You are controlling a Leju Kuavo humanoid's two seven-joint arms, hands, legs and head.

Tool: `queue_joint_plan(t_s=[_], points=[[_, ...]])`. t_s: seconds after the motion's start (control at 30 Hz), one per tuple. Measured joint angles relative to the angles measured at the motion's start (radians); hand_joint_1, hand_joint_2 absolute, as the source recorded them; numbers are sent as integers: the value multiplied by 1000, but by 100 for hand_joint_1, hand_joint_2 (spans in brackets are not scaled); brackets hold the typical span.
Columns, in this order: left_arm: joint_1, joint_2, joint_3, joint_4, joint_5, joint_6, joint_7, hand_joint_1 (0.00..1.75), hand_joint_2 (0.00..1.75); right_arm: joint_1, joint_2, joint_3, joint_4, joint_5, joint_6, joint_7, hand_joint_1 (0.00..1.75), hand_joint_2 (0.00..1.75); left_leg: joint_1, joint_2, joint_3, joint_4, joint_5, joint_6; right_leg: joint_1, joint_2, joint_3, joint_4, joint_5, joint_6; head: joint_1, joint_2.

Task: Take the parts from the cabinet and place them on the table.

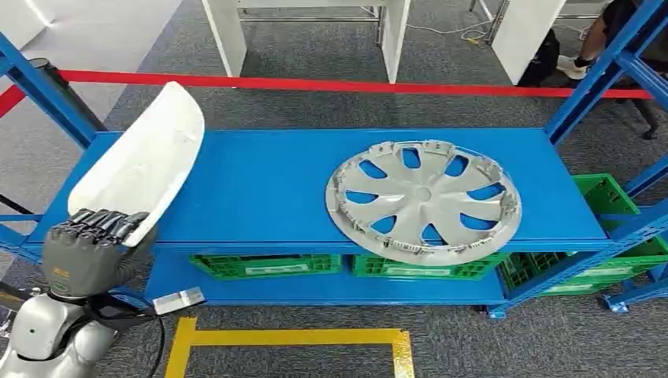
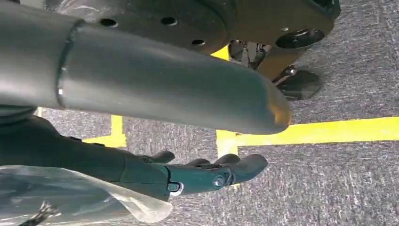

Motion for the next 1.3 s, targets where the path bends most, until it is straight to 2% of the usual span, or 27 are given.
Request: queue_joint_plan(t_s=[0.37, 0.73, 0.9, 0.93, 1.03, 1.07, 1.1, 1.13, 1.17, 1.23, 1.27, 1.3], points=[[-1, -10, -1, 0, 61, 0, 15, 175, 175, 0, 2, 13, 0, -26, 0, 0, 0, 0, 0, 0, 0, 0, 0, 0, 0, 0, 0, 0, 0, 0, 0, 0], [-1, -10, -2, 1, 56, 0, 29, 175, 175, 0, 3, 24, 0, -35, 0, 0, 0, 0, 0, 0, 0, 0, 0, 0, 0, 0, 0, 0, 0, 0, 0, 0], [0, -3, -8, 1, 36, 0, 55, 175, 175, 0, 6, 26, 0, -44, 0, 0, 0, 0, 0, 0, 0, 0, 0, 0, 0, 0, 0, 0, 0, 0, 0, 0], [-1, 1, -13, 2, 36, 0, 63, 175, 175, 0, 8, 27, 0, -46, 0, 0, 0, 0, -4, 0, -2, 8, -2, 3, -3, 0, -1, -3, 3, 5, 0, 0], [-1, 14, -29, 6, 42, 0, 87, 175, 175, 0, 14, 32, 0, -53, 0, 0, 0, 0, -4, 0, -3, 8, -4, 8, -4, 1, 0, -4, 4, 8, 0, 0], [-1, 19, -33, 7, 46, 0, 92, 175, 175, 0, 15, 33, 0, -55, 0, 0, 0, 0, -5, 0, -2, 7, 2, 12, -4, 1, 1, -7, 10, 14, -1, 0], [-1, 24, -39, 7, 47, 0, 97, 175, 175, 1, 16, 35, 0, -55, 0, 0, 0, 0, 0, 2, 0, -12, 11, 21, 0, 3, 4, -9, 11, 20, 0, 0], [-2, 27, -46, 8, 47, 0, 101, 175, 175, 0, 16, 35, 0, -56, 0, 0, 0, 0, 5, 9, 12, -28, 23, 24, 0, -3, -10, 3, -12, 21, 1, 0], [-2, 28, -51, 9, 47, 0, 103, 175, 175, 0, 16, 37, 0, -57, 1, 0, 0, 0, 7, 10, 11, -33, 28, 32, 0, -5, -30, 46, -47, 21, 7, 0], [0, 32, -55, 13, 45, 1, 109, 175, 175, 0, 16, 41, 0, -60, 2, 0, 0, 0, 7, 14, 3, -31, 29, 32, -3, -6, -104, 209, -120, 27, 7, 0], [0, 33, -58, 15, 43, 1, 111, 175, 175, 1, 16, 41, 0, -62, 2, -1, 0, 0, 7, 16, 0, -28, 29, 32, -3, -6, -135, 272, -137, 29, 8, 0], [0, 35, -60, 16, 41, 1, 112, 175, 175, 2, 16, 42, 0, -63, 2, -1, 0, 0, 8, 16, -3, -25, 29, 32, -5, -7, -148, 296, -130, 31, 8, 0]])
